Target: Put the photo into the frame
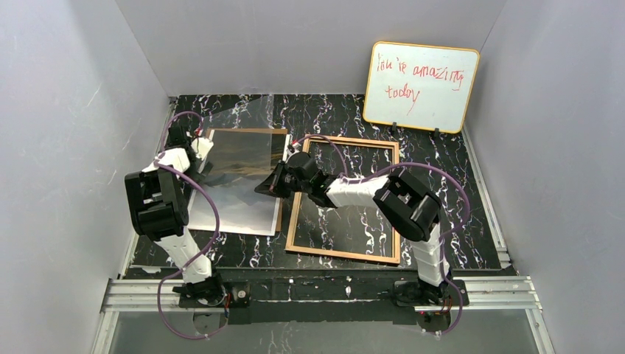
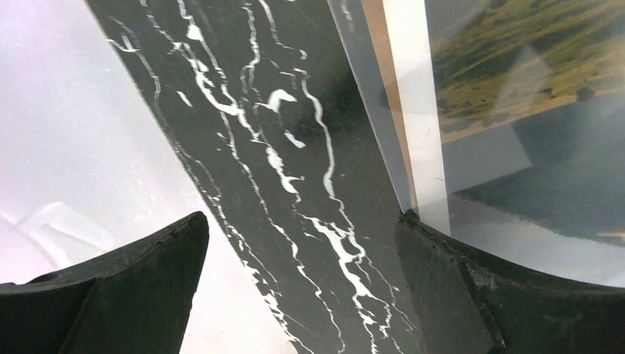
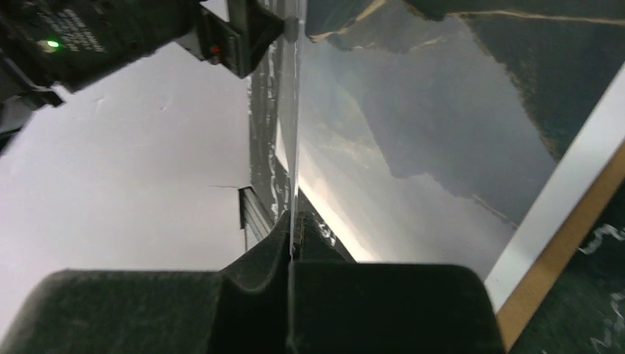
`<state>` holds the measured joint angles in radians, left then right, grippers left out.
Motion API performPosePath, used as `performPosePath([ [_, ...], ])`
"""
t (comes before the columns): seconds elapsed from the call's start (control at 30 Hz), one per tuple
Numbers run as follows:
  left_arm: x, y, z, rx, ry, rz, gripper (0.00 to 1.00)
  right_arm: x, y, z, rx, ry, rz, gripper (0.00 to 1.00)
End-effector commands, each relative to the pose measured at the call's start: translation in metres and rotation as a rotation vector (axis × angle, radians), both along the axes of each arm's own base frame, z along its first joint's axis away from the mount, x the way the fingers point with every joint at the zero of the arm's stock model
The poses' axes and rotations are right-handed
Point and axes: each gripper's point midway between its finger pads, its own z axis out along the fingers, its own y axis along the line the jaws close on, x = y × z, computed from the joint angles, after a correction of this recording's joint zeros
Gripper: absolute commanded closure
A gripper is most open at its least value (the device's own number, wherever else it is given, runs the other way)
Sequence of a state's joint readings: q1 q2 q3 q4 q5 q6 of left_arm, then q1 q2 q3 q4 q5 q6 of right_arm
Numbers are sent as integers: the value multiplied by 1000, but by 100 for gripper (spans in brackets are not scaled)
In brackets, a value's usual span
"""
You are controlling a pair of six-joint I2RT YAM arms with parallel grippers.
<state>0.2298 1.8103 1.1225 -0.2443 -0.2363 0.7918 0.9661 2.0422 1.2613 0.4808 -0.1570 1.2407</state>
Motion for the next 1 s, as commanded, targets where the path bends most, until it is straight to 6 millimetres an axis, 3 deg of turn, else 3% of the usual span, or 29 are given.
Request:
performPosePath([
  [0.0,-57,-41,-35,-240,277,-1,2,1,-22,38,-44,-92,-11,99],
  [0.13,-28,-44,8,-289,189,14,2,-10,-73,36,-111,-50,-47,99],
  [0.27,-13,-60,30,-347,159,0,2,-33,-126,39,-158,-6,-92,99],
  [0.37,-11,-73,35,-325,153,-30,2,-52,-166,42,-199,16,-131,99],
  [0.5,-14,-99,38,-319,160,-83,2,-77,-216,30,-263,81,-183,99],
  [0.67,-19,-157,38,-328,171,-179,2,-90,-246,5,-315,113,-196,90],
  [0.77,-16,-197,37,-328,156,-231,2,-92,-256,-9,-385,138,-189,80],
  [0.87,-14,-220,30,-283,169,-275,2,-95,-262,-21,-448,156,-175,66],
  [0.97,-12,-229,18,-251,190,-291,2,-94,-275,-26,-541,161,-185,39],
])
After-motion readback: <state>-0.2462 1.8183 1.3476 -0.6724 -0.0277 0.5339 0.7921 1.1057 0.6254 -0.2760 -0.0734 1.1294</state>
